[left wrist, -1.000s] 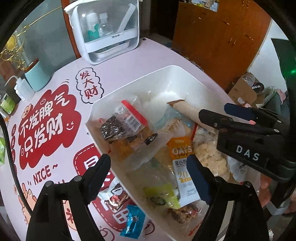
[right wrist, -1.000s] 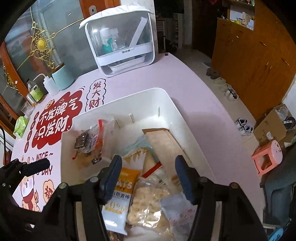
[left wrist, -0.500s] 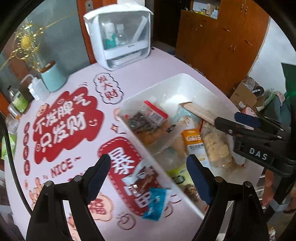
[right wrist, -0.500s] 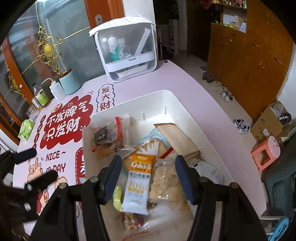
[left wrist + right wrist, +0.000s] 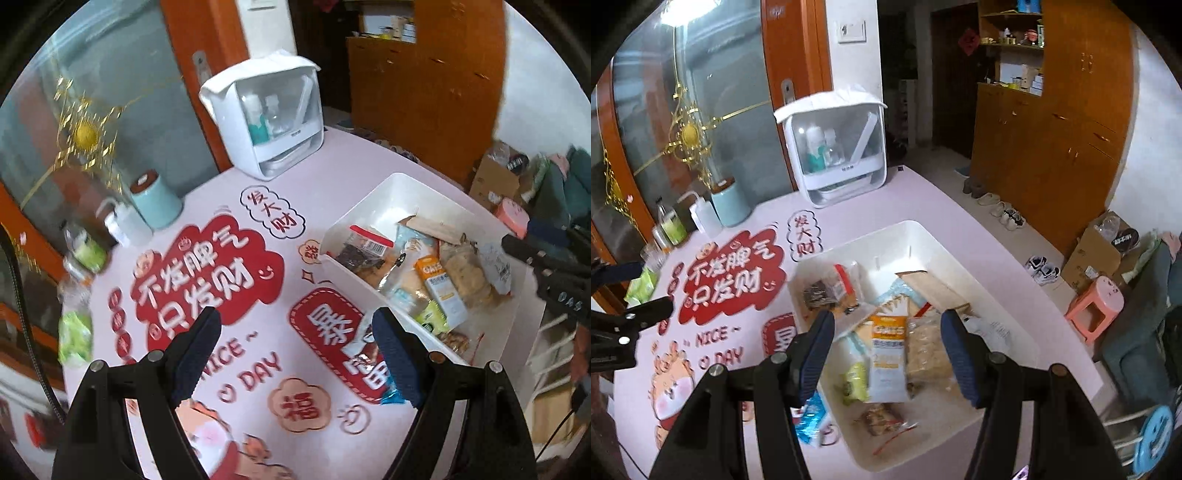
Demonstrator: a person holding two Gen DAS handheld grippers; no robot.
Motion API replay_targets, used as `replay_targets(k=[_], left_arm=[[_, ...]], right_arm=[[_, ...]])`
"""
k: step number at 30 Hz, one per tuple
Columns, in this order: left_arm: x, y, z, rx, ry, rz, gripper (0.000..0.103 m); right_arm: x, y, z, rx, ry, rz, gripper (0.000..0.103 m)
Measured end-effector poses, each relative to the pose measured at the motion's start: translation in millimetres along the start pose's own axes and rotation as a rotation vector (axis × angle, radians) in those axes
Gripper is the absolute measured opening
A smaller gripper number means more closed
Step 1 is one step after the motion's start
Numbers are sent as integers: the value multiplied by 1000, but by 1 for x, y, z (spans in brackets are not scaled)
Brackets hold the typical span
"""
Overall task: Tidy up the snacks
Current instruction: 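Withdraw both tools from the tray toward the last two packs, then grasp the brown chocolate pack with the left tool while the right tool grasps the blue pack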
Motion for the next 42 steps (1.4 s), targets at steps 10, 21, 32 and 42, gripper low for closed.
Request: replay_targets(k=[10, 21, 32, 42], left_arm=[[24, 22, 0, 12, 264, -96, 83], [85, 116, -50, -101, 482, -251, 83], [110, 180, -58, -187, 478, -350, 83], [125, 207, -59, -224, 475, -412, 83]], right_arm=[[-36, 7, -75, -25, 26, 3, 60], [-47, 61, -171, -131, 160, -5, 61], [-36, 130, -193, -188, 293, -71, 60], [-42, 129, -195, -154, 205, -78, 30]])
Point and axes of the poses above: each gripper's, at about its wrist camera, not at the fingertips, and y roughly the way its jaws point, x to its right, z to its top, the point moved 7 cm from there along y, roughly the way its jaws point, and after that the axes turned 11 degrees about y, right-handed, at the moved point
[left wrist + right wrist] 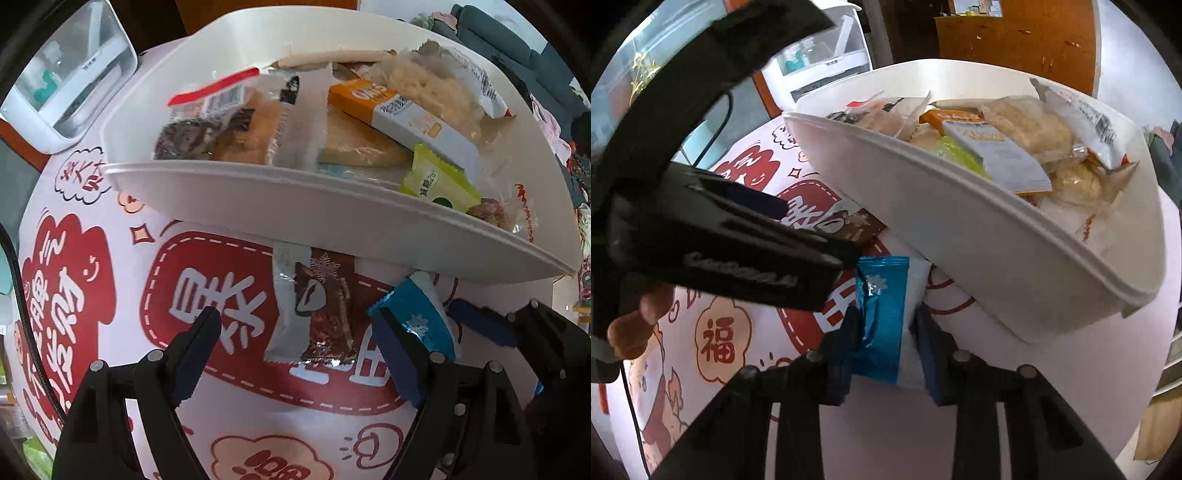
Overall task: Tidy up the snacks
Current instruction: 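Grasp the brown chocolate pack with the left tool while the right tool grasps the blue pack, then carry both packs over the white tray and open both tools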
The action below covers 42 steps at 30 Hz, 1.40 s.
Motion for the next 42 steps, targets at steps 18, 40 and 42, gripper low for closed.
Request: replay_targets(k=[18, 40, 42], left_arm=[[-3, 9, -10, -2, -85, -10, 43], [24, -155, -110, 175, -418, 56, 36], [31, -165, -103, 197, -445, 48, 36]], right_arm=[[9, -22, -18, -68, 6, 26, 26], [-24, -156, 40, 131, -193, 77, 26], [-18, -166, 52, 155, -186, 84, 26]])
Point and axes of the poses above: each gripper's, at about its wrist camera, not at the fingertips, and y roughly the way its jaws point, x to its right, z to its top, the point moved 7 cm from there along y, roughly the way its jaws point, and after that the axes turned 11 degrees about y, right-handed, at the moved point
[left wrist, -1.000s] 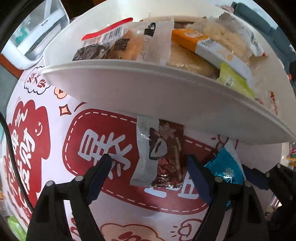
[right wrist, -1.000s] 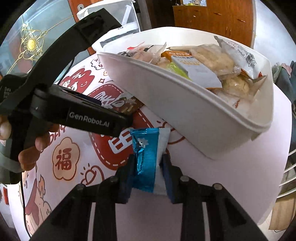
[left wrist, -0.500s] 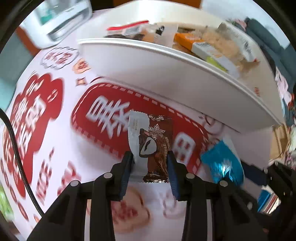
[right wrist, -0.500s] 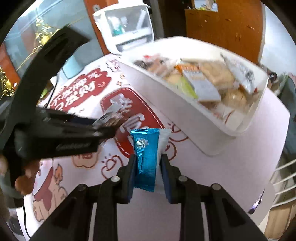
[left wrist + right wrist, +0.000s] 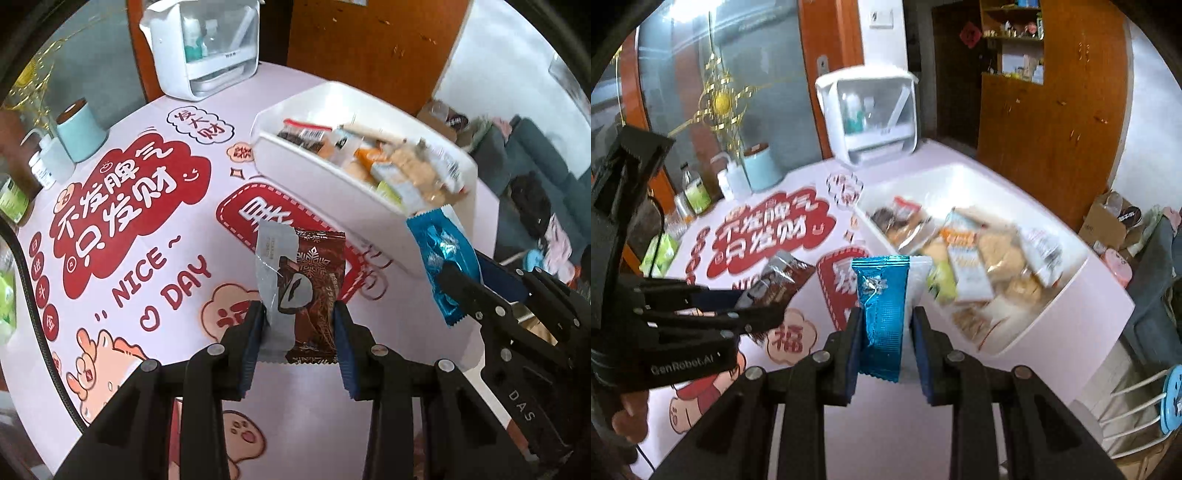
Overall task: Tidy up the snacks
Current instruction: 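Carry both packs over the white tray and open both tools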
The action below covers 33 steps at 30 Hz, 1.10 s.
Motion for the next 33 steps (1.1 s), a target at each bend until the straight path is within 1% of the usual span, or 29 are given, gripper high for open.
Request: replay_targets(k=[4, 7, 10, 14, 17, 20, 24, 28, 33], left_arm=[[22, -12, 22, 50, -24, -26, 36], [44, -18, 44, 86, -9, -12, 36], [63, -18, 66, 110, -13, 12, 36], [85, -10, 97, 105, -44, 28, 36], [100, 5, 124, 97, -58, 91, 36], [109, 19, 144, 88, -103, 94, 36], [116, 39, 169, 67, -150, 123, 36], [120, 52, 186, 55, -177, 156, 36], [117, 65, 196, 42, -225, 194, 37]], right_arm=[[18, -8, 24, 46, 17, 22, 26], [38, -7, 48, 70, 20, 57, 26], [58, -2, 70, 67, 17, 80, 26], [83, 12, 98, 75, -6, 112, 26], [101, 27, 118, 71, -14, 141, 26], [115, 44, 135, 60, -16, 161, 26], [124, 65, 153, 44, -17, 186, 27], [127, 83, 163, 18, -40, 196, 27], [124, 104, 171, -6, -78, 199, 27]])
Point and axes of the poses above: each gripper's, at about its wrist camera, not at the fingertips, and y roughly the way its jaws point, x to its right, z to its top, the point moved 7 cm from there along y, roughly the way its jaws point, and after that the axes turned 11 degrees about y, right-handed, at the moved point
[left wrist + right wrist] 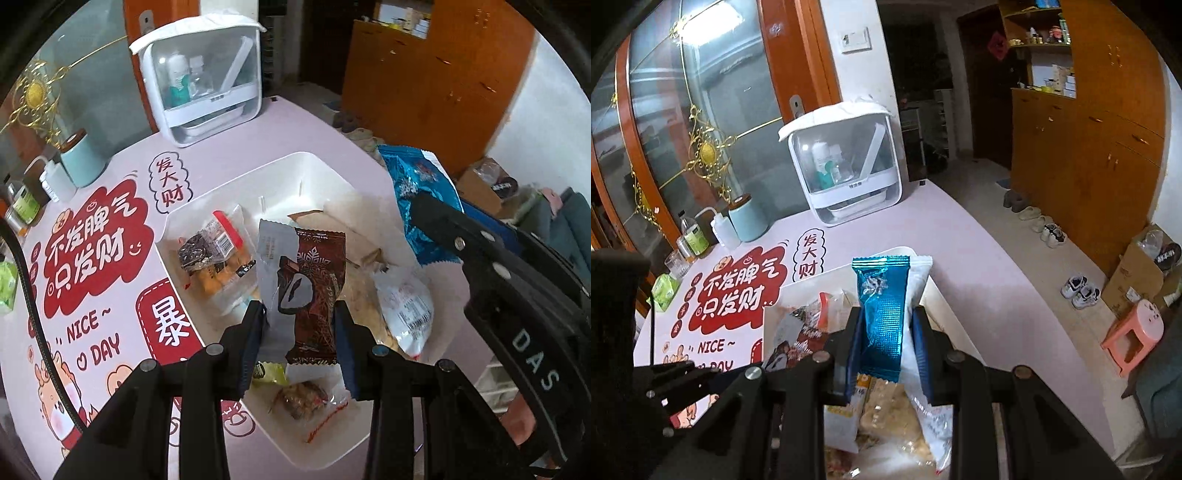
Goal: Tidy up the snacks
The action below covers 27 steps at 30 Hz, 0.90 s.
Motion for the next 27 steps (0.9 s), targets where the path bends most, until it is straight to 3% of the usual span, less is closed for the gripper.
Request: replay_targets(k=[5, 7, 8, 9, 11, 20, 27], left_arm=[[-8, 12, -5, -22, -49, 37, 38], [-11, 14, -8, -26, -69, 44, 40], [-13, 14, -10, -27, -74, 49, 54], [-15, 13, -12, -26, -81, 60, 75], [-19, 7, -15, 5, -96, 85, 93], [-40, 1, -40, -48, -173, 78, 95], [-50, -14, -54, -43, -190, 105, 95]], right_arm=[[-5, 19, 0, -49, -24, 23, 28], [-8, 28, -4, -93, -43, 35, 34], [-8, 32, -7, -111, -46, 35, 44], [-9, 34, -10, -119, -43, 38, 49], [-10, 34, -13, -118, -35, 46, 49], [-16, 30, -24, -138, -14, 62, 50], [-25, 20, -35, -128, -27, 53, 50]])
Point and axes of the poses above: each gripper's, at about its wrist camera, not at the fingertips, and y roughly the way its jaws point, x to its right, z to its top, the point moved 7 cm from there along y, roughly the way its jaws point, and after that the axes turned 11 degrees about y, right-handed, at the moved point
